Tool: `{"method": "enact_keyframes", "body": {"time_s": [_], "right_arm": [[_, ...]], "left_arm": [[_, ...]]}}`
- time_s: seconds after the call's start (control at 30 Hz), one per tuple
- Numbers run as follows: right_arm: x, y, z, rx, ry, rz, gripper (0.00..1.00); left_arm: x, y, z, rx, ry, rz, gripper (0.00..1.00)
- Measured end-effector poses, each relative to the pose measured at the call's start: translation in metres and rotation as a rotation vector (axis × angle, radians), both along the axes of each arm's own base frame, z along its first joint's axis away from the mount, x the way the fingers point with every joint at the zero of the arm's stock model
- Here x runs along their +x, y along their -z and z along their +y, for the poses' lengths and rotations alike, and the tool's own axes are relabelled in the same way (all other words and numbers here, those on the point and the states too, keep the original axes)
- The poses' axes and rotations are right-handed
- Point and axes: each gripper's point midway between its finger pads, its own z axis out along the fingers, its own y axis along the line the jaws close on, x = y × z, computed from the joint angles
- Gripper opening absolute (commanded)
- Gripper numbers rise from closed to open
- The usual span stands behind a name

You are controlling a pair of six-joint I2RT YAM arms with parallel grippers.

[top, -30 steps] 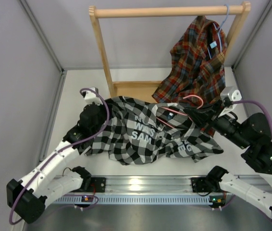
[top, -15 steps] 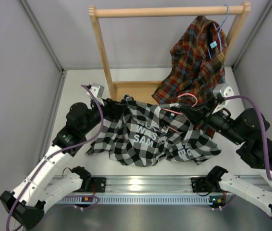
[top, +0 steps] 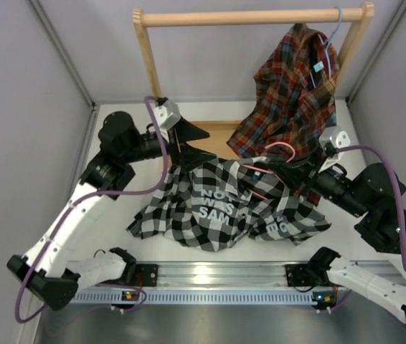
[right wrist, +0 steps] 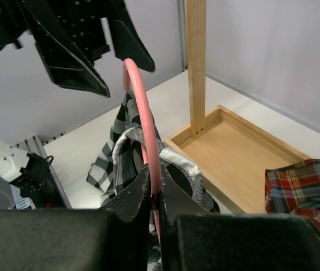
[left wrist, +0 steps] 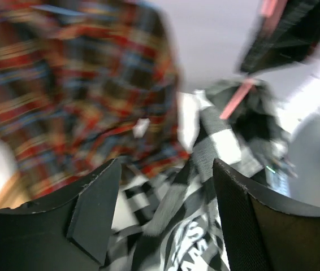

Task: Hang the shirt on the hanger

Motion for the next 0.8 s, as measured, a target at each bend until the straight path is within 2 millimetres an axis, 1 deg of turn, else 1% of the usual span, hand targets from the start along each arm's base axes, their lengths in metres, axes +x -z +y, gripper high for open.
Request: {"method": "enact_keyframes", "body": {"time_s": [0.07,0.17,0.2,0.23,0.37,0.5,0.57,0.63,0.67,0.77,0.8], "right_arm": [[-0.004,-0.001,0.001,0.001,-0.020,-0.004,0.00],[-0.008,0.000,0.002,-0.001,-0.041,-0.004,0.00],[-0.008,0.000,0.003,-0.003,-0.046,-0.003,0.00],[-0.009,0.001,0.003,-0.005,-0.051,-0.002,0.00],[-0.012,0.003,0.005,-0.013,-0.068,0.003,0.00],[-0.012,0.004,0.006,-0.021,-0.073,0.011,0.00],[-0.012,0.003,0.008,-0.022,-0.082,0.012,0.00],[-0.013,0.003,0.010,-0.026,-0.093,0.015,0.00],[-0.013,0.003,0.011,-0.027,-0.099,0.016,0.00],[-0.016,0.002,0.012,-0.027,-0.118,0.015,0.00],[-0.017,0.002,0.013,-0.027,-0.125,0.014,0.00]], "left_arm": [[-0.009,-0.001,-0.016,0.018,0.161,-0.003,0.69],[-0.027,0.003,-0.028,0.035,0.382,0.027,0.56],[-0.033,0.003,-0.030,0.037,0.447,0.040,0.55],[-0.038,0.004,-0.032,0.039,0.503,0.055,0.55],[-0.053,0.010,-0.032,0.048,0.631,0.100,0.56],[-0.061,0.015,-0.033,0.054,0.696,0.133,0.56],[-0.061,0.018,-0.035,0.056,0.707,0.148,0.59],[-0.055,0.024,-0.039,0.060,0.682,0.160,0.62],[-0.053,0.028,-0.041,0.064,0.666,0.168,0.67],[-0.043,0.045,-0.048,0.090,0.589,0.174,0.68],[-0.040,0.051,-0.053,0.108,0.557,0.164,0.66]]}}
